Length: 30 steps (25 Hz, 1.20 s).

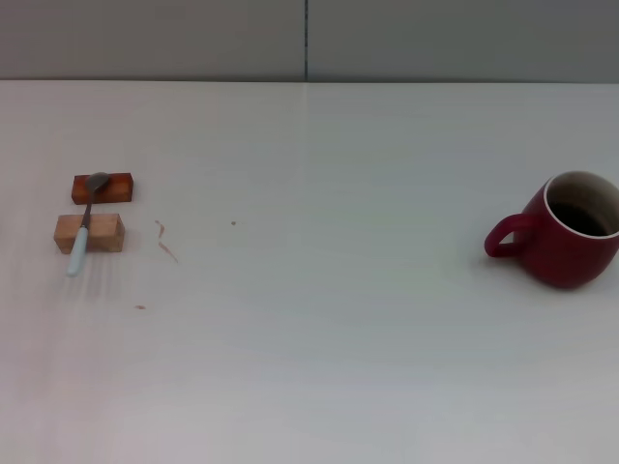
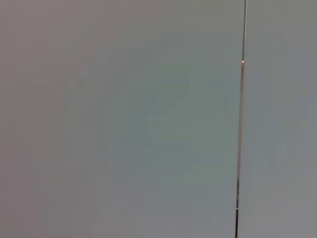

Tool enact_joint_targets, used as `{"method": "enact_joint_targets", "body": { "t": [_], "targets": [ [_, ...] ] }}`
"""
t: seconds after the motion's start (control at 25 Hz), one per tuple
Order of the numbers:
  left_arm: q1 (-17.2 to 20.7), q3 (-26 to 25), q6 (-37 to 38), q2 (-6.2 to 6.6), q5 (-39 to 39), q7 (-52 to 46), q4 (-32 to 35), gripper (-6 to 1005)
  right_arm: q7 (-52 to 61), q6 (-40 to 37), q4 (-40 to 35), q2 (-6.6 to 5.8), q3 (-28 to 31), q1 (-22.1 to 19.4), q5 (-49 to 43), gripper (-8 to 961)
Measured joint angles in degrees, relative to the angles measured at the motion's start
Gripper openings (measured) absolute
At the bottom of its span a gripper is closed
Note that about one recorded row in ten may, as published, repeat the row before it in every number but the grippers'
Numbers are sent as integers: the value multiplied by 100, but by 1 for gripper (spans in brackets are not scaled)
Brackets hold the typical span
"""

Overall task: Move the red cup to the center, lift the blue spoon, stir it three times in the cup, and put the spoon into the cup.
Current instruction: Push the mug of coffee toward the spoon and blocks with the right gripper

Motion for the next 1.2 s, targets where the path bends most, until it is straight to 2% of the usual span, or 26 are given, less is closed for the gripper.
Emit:
{"method": "enact_joint_targets", "body": {
  "t": [0.68,1.2],
  "targets": [
    [-20,-38,40,-16,-1,0,-10,841,-3,27,-21,-1,0,-43,1,819],
    [-2,-35,112,-18,-1,1,-28,840,-43,36,-161,17,-6,-119,-13,716]
  ]
}}
